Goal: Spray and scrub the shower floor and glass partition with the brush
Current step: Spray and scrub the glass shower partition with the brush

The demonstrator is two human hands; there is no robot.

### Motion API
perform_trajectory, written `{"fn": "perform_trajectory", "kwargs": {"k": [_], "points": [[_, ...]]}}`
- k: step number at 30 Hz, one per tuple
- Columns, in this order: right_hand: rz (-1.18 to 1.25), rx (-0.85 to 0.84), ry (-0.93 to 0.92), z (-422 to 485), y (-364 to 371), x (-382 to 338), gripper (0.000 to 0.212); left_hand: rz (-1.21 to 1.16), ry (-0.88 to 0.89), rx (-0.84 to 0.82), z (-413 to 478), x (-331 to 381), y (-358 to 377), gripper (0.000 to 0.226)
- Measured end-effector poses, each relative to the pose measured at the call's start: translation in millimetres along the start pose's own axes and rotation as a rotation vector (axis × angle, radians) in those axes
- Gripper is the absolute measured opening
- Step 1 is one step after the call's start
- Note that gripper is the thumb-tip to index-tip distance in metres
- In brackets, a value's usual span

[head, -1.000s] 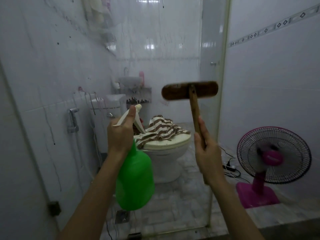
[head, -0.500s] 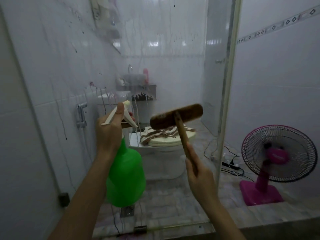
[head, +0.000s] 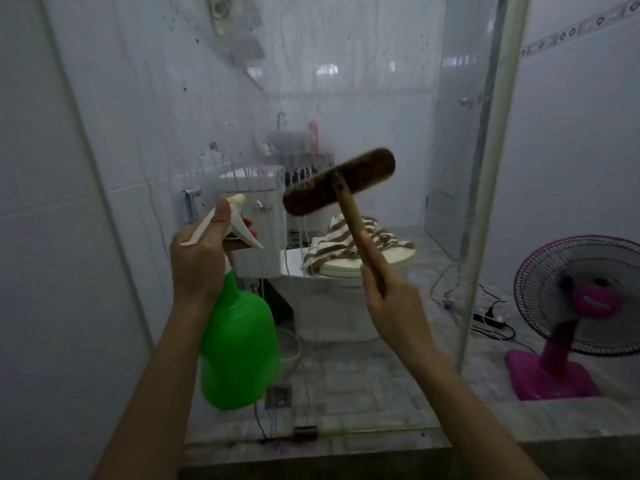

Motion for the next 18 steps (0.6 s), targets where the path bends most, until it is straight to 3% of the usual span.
{"fn": "perform_trajectory", "kwargs": {"k": [4, 10, 15, 18], "points": [[-0.015, -0.014, -0.165, 79, 13, -67, 0.055, -0.015, -0.004, 0.062, -1, -10, -28, 0.043], [-0.118, -0.092, -0.114, 10, 20, -39, 0.058, -0.047, 0.003, 0.117, 0, -33, -78, 0.042], [-0.041, -0.029, -0.316, 93, 75, -135, 0.042, -0.002, 0.065, 0.169, -6, -41, -114, 0.041], [0.001, 0.001, -0.31, 92, 94, -135, 0.039, 0.004, 0.099, 0.196, -17, -43, -127, 0.035]]}}
Point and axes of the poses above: each hand's wrist, its own z-axis towards the middle knuckle, its own y-axis out of the palm, x = y × z, the point moved 10 cm from there along z, towards the middle knuckle
